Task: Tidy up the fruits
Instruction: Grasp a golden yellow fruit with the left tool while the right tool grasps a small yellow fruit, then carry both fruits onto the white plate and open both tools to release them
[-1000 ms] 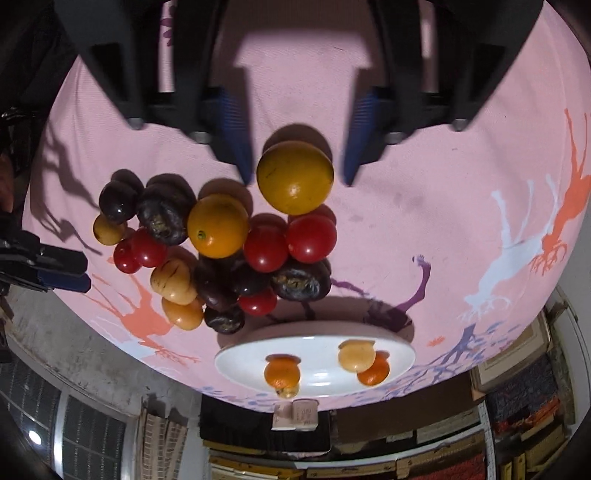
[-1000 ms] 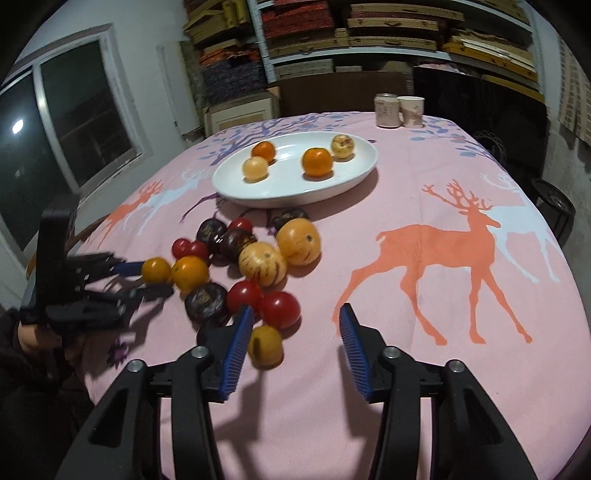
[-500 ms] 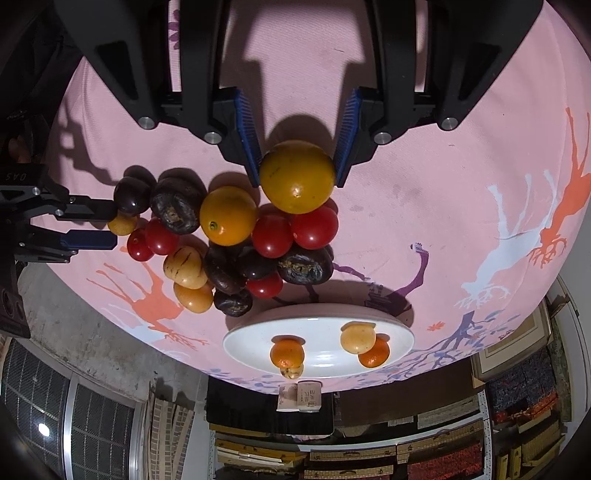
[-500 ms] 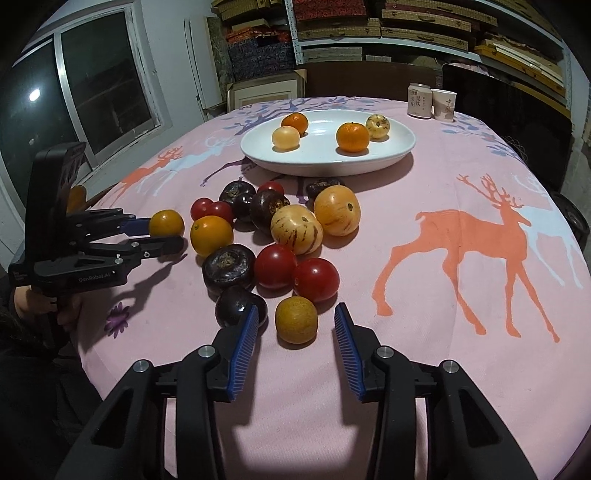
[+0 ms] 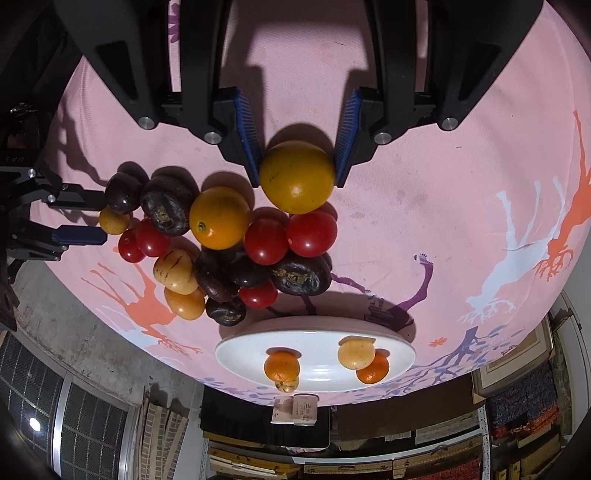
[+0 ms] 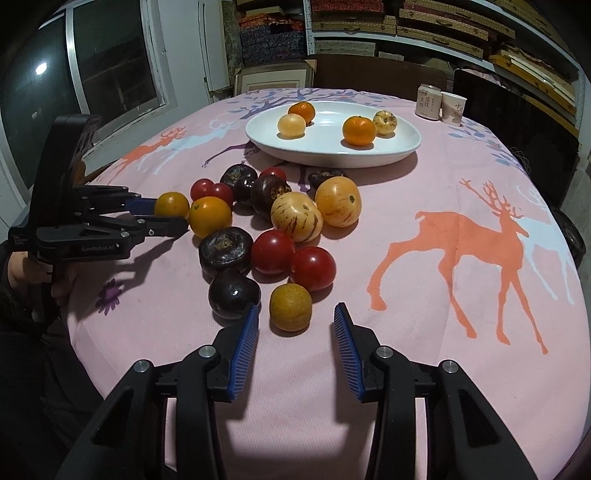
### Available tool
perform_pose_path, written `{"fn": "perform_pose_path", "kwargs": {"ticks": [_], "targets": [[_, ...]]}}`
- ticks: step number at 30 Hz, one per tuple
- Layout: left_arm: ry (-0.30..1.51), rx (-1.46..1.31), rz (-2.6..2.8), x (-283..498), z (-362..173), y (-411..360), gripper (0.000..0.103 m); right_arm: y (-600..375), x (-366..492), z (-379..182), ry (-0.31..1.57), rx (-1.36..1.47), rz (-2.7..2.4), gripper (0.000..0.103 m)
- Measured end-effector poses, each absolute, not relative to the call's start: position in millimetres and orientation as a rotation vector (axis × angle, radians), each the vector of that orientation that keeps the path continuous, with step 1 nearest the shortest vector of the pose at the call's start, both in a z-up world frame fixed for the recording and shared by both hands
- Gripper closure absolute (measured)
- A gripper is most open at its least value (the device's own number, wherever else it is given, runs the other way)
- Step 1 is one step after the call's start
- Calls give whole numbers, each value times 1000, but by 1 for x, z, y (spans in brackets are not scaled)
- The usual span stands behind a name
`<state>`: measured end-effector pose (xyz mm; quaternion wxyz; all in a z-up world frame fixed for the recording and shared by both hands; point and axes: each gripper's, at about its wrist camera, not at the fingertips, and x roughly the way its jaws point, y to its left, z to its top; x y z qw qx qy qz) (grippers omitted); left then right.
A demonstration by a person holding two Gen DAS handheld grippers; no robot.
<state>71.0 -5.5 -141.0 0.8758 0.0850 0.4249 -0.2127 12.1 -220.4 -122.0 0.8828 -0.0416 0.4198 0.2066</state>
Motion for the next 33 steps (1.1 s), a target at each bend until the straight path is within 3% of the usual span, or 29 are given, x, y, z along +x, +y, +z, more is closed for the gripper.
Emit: {"fn": "perform_pose_path", "kwargs": {"ticks": [9,33], "targets": [[885,183,-442,70,-141,-7,65,-216,21,-128,877,-62,420,79],[820,166,-440,59,-134,-1,65,-226,10,-119,842,-1,416,79]]}}
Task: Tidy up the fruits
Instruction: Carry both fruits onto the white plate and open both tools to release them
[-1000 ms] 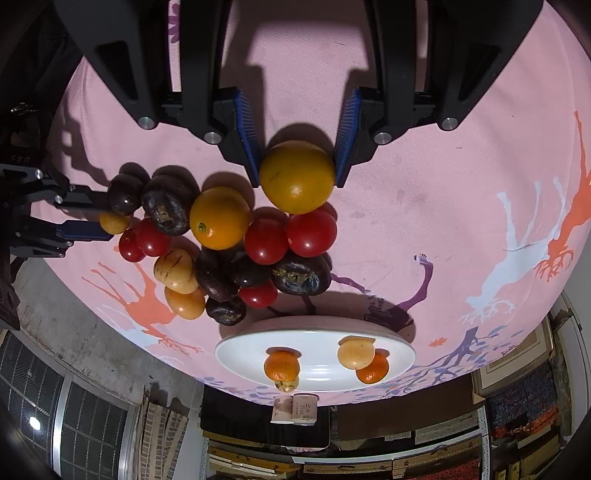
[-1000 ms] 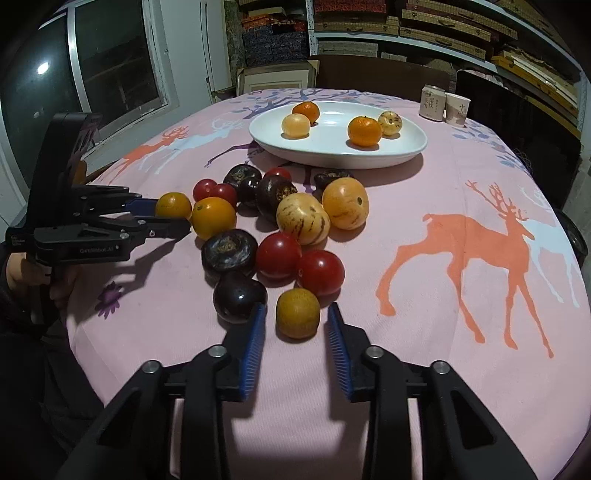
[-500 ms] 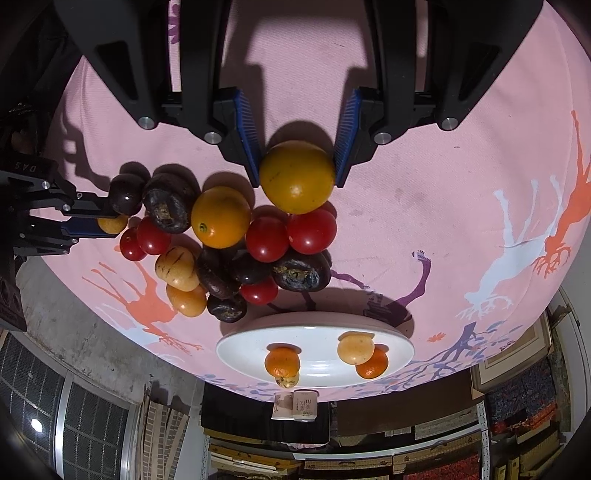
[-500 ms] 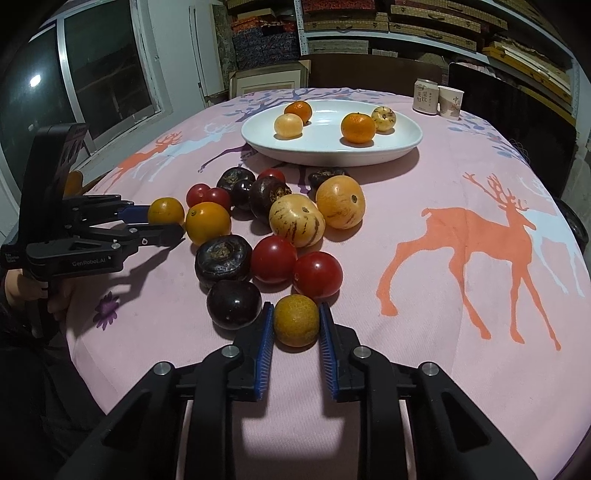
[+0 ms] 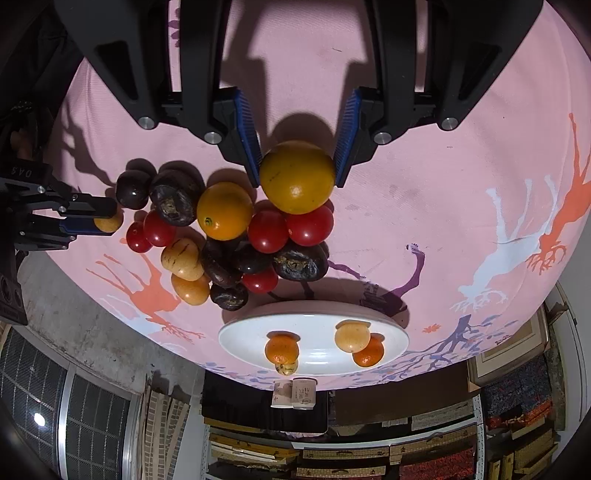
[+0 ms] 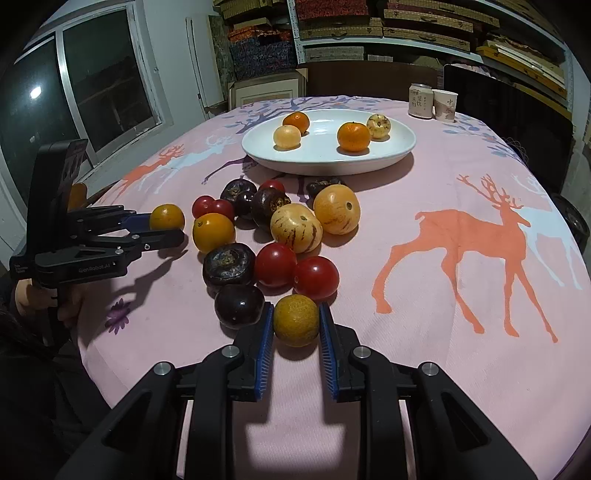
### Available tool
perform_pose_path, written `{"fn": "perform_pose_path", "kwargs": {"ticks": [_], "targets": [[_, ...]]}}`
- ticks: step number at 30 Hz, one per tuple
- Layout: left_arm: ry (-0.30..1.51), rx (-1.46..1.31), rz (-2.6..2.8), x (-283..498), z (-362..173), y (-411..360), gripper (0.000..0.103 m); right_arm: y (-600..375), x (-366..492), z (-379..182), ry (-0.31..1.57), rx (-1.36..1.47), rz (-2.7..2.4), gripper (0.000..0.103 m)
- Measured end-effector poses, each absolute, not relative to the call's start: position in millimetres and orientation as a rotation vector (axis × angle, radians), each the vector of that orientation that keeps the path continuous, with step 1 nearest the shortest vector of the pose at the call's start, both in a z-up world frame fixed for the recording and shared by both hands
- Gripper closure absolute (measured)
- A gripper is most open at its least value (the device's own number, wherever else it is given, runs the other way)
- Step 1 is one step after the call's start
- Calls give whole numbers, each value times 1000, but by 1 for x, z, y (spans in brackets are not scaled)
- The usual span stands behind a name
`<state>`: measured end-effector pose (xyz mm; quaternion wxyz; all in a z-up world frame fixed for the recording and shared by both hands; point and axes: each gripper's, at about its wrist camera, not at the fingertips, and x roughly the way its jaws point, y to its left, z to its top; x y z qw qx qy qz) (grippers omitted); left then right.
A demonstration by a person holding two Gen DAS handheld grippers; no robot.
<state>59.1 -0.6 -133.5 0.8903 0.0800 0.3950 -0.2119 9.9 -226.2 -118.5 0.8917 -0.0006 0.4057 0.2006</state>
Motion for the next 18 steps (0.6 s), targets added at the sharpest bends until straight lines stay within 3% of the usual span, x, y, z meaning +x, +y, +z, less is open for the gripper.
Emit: {"fn": "perform_pose_path", "kwargs": {"ticks": [11,18], "targets": [[783,157,-451,66,-103,-1,65,-238,27,-81,777,25,417,79],[755,183,-468,129,-69,-29,65,-237,96,-33,717,53,435,79]]}}
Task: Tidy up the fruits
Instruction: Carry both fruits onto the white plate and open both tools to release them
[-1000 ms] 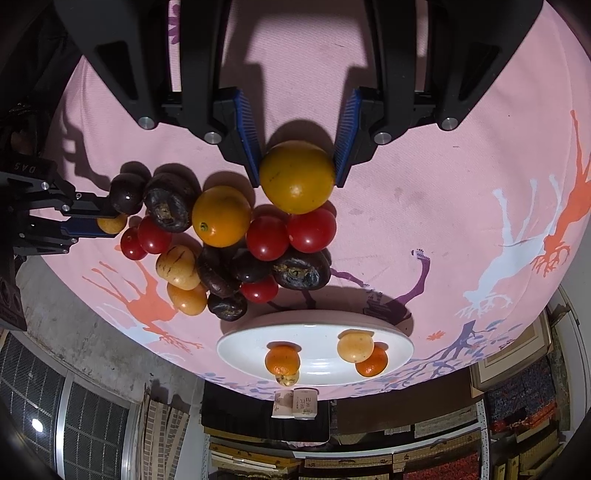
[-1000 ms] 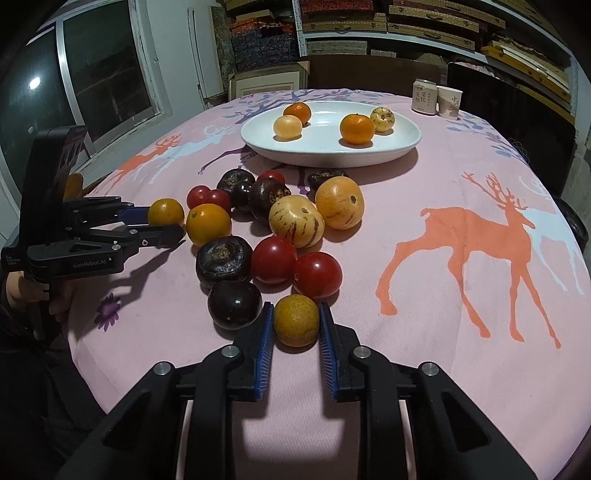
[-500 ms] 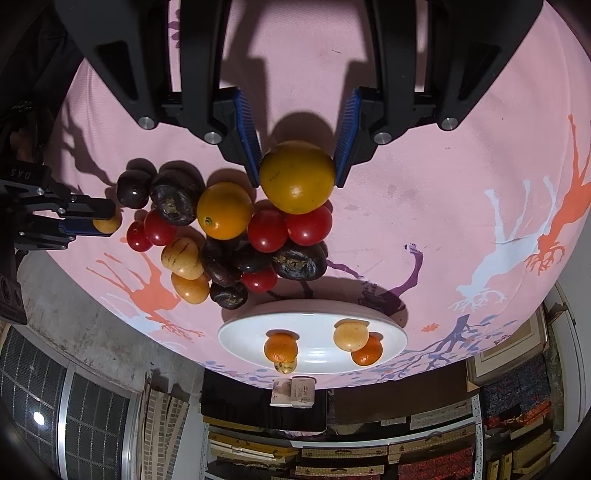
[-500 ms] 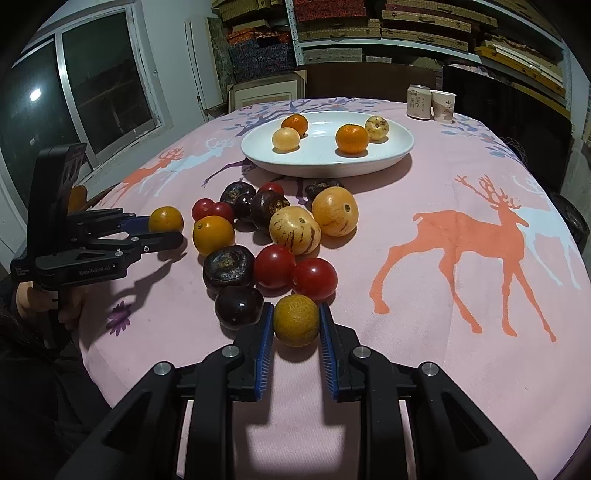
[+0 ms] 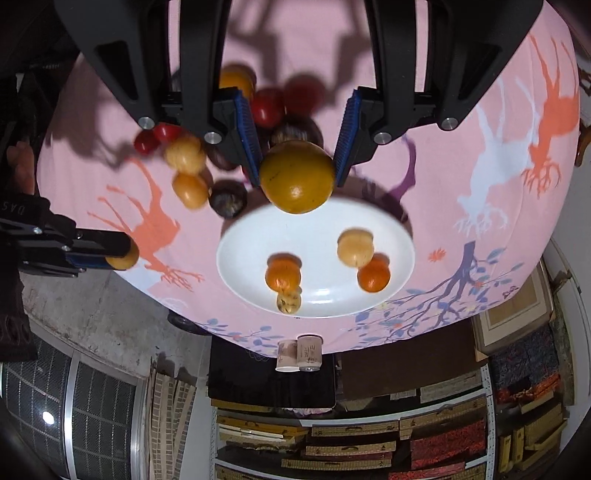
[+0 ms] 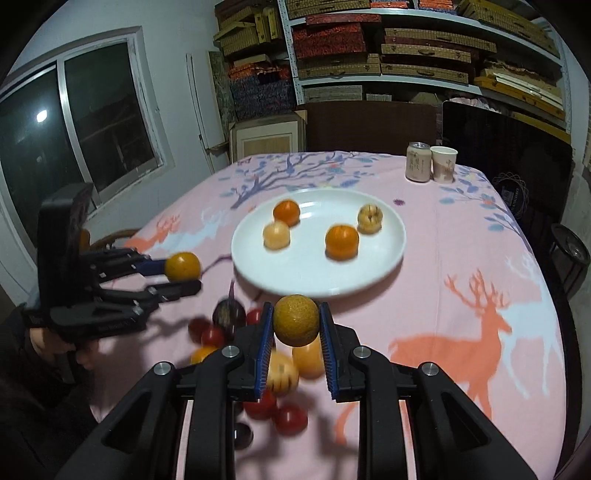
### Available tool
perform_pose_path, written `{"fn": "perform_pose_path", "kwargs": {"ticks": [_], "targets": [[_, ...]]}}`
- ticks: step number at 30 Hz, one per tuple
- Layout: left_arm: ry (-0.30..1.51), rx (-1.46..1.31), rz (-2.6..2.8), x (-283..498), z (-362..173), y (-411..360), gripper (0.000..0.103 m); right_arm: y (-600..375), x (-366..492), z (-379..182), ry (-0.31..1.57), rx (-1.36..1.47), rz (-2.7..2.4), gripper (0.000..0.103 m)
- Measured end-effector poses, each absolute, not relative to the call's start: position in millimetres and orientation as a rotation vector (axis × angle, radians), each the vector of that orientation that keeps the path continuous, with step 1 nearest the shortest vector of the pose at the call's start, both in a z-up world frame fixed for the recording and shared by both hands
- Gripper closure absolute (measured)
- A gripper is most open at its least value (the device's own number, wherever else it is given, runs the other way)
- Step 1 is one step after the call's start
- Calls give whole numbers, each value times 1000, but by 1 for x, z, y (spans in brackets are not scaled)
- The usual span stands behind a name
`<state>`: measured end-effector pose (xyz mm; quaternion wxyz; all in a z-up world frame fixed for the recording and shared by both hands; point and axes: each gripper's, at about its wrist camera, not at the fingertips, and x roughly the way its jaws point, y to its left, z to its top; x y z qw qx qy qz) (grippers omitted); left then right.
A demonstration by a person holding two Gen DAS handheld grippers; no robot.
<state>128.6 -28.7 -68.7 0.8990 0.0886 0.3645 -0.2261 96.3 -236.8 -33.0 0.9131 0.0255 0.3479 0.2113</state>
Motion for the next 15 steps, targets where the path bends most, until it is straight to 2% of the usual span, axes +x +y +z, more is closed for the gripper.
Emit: {"fn": "perform_pose_path", "kwargs": {"ticks": [4,9,15], "targets": [[802,191,-451,182,-78,-43,65,-227,149,-38,763,74,449,79],[893,189,-438,234,-104,-55,65,-210,206,-73,869,46,429,79],[952,210,-426,256,-125,-61,65,-197,237,-103,940,-17,398,79]]}}
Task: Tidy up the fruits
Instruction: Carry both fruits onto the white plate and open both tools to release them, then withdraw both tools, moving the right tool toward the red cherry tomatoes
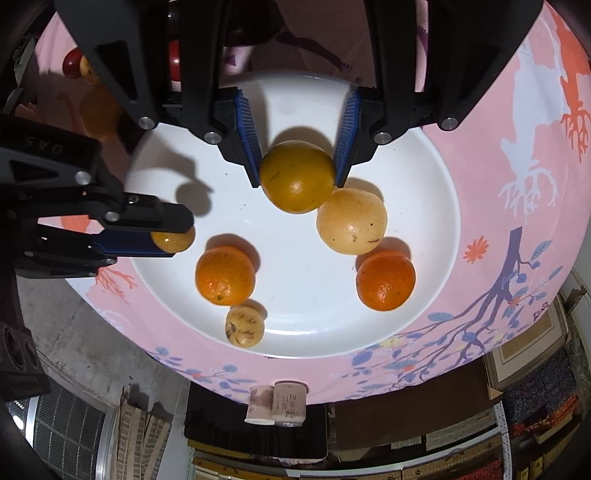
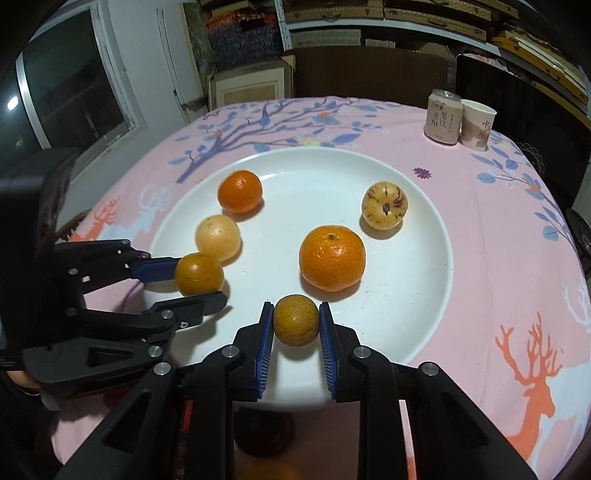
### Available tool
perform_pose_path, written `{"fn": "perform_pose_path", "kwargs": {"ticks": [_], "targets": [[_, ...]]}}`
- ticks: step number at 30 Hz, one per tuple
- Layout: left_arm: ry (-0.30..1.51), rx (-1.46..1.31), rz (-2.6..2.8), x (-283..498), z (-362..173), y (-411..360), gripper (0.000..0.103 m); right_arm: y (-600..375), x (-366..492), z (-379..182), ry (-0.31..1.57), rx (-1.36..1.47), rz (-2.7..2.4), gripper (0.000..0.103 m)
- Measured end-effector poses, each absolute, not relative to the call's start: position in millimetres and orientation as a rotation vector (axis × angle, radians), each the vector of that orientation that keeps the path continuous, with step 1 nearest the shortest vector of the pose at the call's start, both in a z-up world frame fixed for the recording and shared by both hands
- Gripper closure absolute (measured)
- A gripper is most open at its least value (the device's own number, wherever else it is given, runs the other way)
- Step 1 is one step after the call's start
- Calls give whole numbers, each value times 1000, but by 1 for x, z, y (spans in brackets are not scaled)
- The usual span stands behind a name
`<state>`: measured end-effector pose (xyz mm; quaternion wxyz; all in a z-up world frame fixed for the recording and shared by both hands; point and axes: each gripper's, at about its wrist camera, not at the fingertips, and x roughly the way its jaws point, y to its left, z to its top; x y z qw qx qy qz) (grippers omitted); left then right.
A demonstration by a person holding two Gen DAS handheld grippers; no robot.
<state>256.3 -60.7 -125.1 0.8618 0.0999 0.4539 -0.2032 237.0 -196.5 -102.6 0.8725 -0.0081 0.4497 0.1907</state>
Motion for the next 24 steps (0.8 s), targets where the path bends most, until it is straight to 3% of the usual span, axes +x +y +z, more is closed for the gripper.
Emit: {"fn": "perform_pose_path", "kwargs": {"ticks": [3,5,7,8,17,20,24], "targets": [[951,212,-424,259,-128,-60,64,-190,238,-110,952,-57,387,78],[953,194,-437,260,-127,-59,57,-186,237,-112,953,-90,376,78],[935,189,-431,259,-124,-58,34,-182,234,-112,941,-122,366,77],[928,188,-420,259,-124,-56,32,-181,233,-111,933,-135,364,75],[782,180,-383,215,-73,-35,31,-202,194,-57,802,-82,347,70],[731,173,-395,174,-55,-20,14,-215,155,-34,736,-40,371,58],[744,173,-404,120,-63,1,13,-229,100,-29,690,-11,397,47]]}}
